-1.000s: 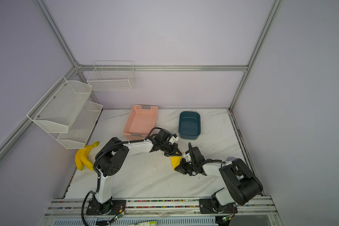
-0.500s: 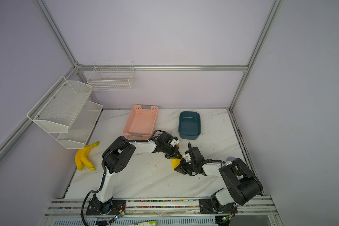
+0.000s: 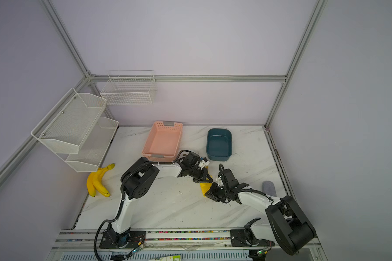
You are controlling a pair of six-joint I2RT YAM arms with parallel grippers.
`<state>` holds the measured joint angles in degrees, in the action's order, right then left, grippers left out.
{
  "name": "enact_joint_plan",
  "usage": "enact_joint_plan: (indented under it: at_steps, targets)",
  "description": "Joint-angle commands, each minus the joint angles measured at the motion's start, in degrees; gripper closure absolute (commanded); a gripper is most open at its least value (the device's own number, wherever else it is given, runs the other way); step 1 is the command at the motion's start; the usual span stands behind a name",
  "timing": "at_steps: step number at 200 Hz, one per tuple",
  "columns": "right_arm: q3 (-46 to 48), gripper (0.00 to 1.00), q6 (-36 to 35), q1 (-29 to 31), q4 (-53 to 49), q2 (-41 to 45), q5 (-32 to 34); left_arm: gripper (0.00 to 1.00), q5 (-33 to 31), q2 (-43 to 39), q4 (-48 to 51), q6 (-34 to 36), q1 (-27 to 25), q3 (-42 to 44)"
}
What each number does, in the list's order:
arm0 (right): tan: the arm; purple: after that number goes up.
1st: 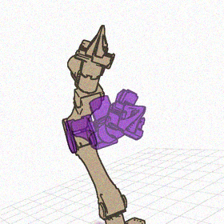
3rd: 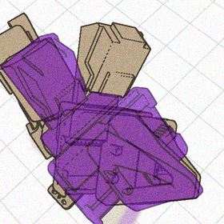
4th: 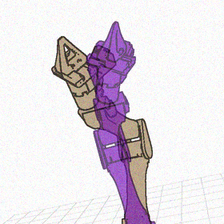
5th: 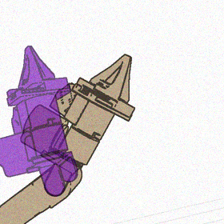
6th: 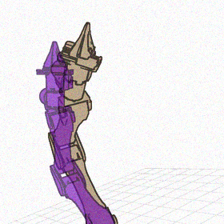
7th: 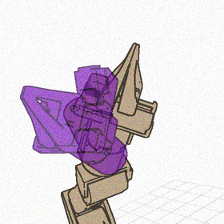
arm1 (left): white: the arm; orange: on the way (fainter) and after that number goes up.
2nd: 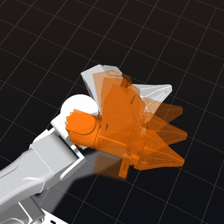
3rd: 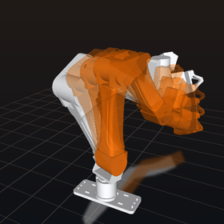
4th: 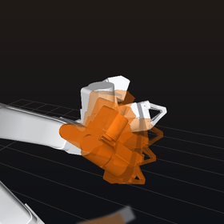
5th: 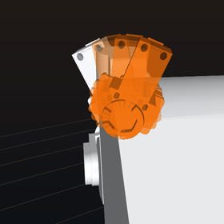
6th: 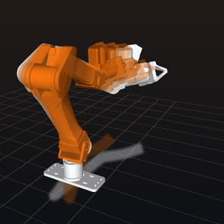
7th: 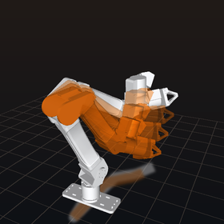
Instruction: Place the utensils on the paper napkin and roll it up
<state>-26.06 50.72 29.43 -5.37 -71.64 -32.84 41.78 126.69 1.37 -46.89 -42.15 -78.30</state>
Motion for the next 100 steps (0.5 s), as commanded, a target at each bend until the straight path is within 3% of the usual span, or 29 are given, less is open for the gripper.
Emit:
enact_joint_plan:
  at_steps: [1, 33, 63, 100]
  targets:
    - [-2.8, 0.79, 0.9, 0.4, -9.1, 3.7, 3.7, 1.0, -0.9, 1.4, -2.8, -0.9, -0.3, 2.7]
    - [-5.3, 0.76, 2.5, 0.4, -13.6, 7.7, 6.5, 1.0, -0.7, 1.4, -3.6, -1.0, -0.3, 3.4]
    - [-7.0, 0.73, 2.3, 0.3, -13.2, 6.4, 8.0, 1.0, 0.0, 1.5, -4.2, -0.9, -0.3, 3.6]
    - [-7.9, 0.61, 0.5, 0.3, -12.4, 1.7, 9.6, 1.0, 0.7, 0.9, -4.5, -0.1, -0.3, 4.3]
